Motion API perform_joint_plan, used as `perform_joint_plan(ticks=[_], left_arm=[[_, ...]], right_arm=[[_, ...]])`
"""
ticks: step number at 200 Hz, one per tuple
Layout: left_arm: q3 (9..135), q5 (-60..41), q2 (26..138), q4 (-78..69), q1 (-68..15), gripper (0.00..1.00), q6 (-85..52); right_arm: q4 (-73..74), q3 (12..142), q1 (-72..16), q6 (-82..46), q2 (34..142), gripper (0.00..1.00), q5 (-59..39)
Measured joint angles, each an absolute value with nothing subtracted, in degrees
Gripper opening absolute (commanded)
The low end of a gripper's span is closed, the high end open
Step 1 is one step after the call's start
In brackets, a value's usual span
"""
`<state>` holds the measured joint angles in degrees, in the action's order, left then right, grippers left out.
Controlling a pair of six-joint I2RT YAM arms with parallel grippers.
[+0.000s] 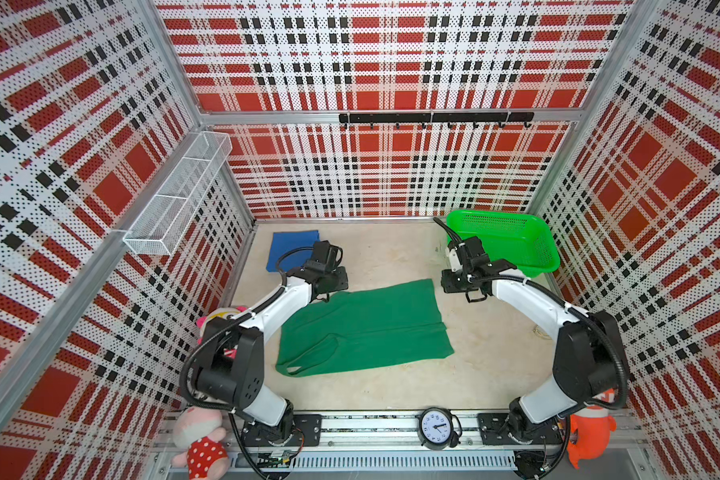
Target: Fold and stack the tank tops
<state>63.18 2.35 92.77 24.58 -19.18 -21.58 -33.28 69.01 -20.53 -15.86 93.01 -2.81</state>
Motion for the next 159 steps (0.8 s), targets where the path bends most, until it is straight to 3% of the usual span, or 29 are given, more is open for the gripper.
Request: perform_joint_plan(ticks=[41, 159], left_arm=[[63.26, 4.01, 101.95, 24.18, -19.38, 0.49, -16.97], [62.17, 5.41, 105.91, 19.49, -18.44, 0.49, -15.4]], right_arm=[[-33.21, 71.75, -20.53, -12.78, 97.69, 0.29, -4.32], [-31.62, 78.32, -20.45, -9.21, 109.43, 0.33, -5.3]])
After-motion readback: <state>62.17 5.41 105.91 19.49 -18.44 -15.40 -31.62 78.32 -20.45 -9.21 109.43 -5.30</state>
